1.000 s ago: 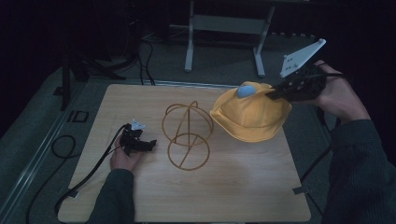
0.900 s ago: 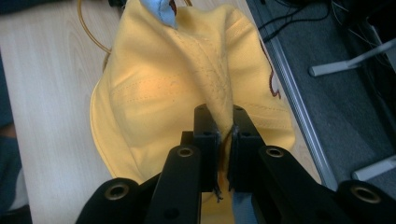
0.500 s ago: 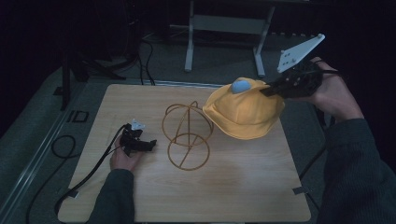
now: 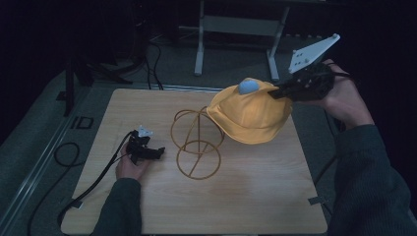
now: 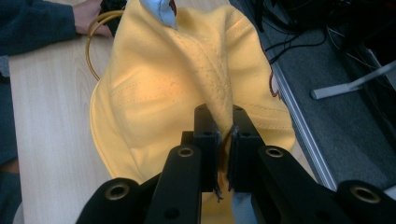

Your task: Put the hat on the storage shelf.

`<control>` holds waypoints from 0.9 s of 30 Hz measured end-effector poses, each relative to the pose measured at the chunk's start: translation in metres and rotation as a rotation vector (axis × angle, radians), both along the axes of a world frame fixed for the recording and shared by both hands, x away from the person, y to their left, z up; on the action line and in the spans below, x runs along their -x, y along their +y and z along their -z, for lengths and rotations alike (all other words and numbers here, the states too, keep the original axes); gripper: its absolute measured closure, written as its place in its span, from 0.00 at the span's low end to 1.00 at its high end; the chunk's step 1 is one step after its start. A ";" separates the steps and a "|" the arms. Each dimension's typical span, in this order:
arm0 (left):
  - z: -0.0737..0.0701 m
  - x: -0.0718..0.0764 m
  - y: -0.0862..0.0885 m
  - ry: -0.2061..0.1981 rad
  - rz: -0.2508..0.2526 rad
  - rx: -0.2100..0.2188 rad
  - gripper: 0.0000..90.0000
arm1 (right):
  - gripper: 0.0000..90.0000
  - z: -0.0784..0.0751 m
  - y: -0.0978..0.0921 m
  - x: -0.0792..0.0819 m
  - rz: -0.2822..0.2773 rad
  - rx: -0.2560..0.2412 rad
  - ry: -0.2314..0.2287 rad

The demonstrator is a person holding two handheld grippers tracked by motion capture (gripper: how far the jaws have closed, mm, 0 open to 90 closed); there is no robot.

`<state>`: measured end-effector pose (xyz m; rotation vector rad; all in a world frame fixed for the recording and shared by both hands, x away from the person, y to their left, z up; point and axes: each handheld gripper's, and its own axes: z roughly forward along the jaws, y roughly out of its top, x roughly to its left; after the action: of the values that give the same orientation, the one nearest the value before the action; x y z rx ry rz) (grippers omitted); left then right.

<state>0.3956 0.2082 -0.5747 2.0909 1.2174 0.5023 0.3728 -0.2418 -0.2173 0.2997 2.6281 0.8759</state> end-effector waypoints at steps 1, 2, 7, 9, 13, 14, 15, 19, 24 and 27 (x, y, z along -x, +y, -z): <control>0.000 0.000 0.000 0.000 0.000 0.000 0.12 | 0.94 0.000 0.001 0.000 0.000 -0.003 -0.001; 0.000 0.000 0.000 0.000 0.000 0.000 0.12 | 0.94 -0.001 0.002 0.000 0.000 -0.003 -0.002; 0.000 0.000 0.000 0.000 0.000 0.000 0.12 | 0.94 -0.003 0.009 0.000 -0.012 -0.015 -0.012; 0.000 0.000 0.000 0.000 0.000 -0.001 0.12 | 0.94 -0.004 0.013 0.000 -0.018 -0.017 -0.013; 0.000 0.000 0.000 0.000 0.000 0.000 0.12 | 0.94 -0.002 0.023 0.000 -0.034 -0.012 -0.014; 0.000 0.000 0.000 0.000 0.000 0.000 0.12 | 0.94 -0.002 0.026 0.000 -0.038 -0.009 -0.014; 0.000 0.000 0.000 0.000 0.000 0.000 0.12 | 0.94 -0.001 0.028 -0.001 -0.041 -0.010 -0.013; 0.000 0.000 0.000 0.000 0.000 0.000 0.12 | 0.94 0.001 0.037 -0.002 -0.051 -0.012 -0.013; 0.000 0.000 0.000 -0.001 -0.001 0.001 0.12 | 0.94 0.002 0.049 -0.003 -0.064 -0.004 -0.013; 0.000 0.000 0.000 -0.001 -0.001 0.001 0.12 | 0.94 0.002 0.055 -0.003 -0.072 0.002 -0.014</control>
<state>0.3956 0.2082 -0.5747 2.0894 1.2184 0.5027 0.3756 -0.1872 -0.2193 0.1994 2.6407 0.8955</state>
